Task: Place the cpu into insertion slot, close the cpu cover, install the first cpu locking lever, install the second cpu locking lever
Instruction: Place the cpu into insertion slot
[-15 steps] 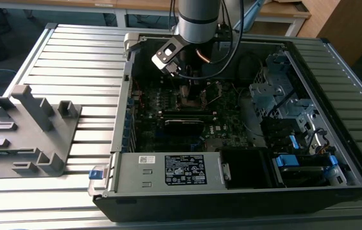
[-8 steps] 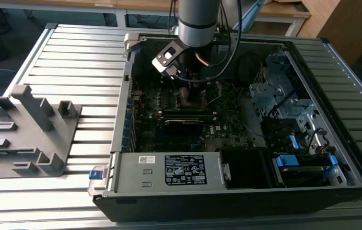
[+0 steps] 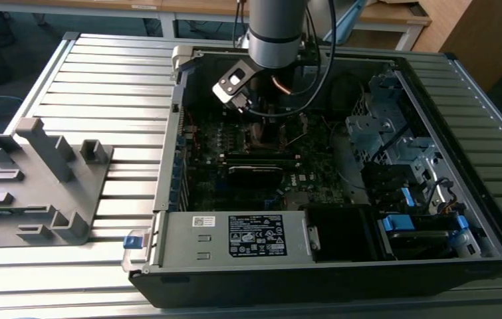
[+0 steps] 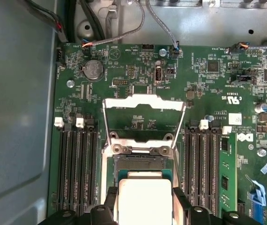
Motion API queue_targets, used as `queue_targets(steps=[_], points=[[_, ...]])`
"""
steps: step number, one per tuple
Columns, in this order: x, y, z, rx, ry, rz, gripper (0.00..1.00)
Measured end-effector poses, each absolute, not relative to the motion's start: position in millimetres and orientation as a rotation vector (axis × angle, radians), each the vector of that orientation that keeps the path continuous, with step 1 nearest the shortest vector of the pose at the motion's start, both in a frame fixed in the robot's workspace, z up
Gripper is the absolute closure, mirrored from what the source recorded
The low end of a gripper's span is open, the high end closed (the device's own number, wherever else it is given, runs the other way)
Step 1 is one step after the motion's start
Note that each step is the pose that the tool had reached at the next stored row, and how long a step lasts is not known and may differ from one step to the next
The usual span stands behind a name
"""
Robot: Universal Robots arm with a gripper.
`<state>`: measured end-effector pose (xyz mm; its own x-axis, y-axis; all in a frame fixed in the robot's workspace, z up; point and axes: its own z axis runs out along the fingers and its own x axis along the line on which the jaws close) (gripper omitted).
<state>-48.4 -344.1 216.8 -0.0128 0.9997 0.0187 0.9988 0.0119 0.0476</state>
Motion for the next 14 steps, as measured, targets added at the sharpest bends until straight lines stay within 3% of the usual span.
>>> queue_targets(steps=[14], points=[[-47,-344,206,2.193,2.220,0.073,0.46]])
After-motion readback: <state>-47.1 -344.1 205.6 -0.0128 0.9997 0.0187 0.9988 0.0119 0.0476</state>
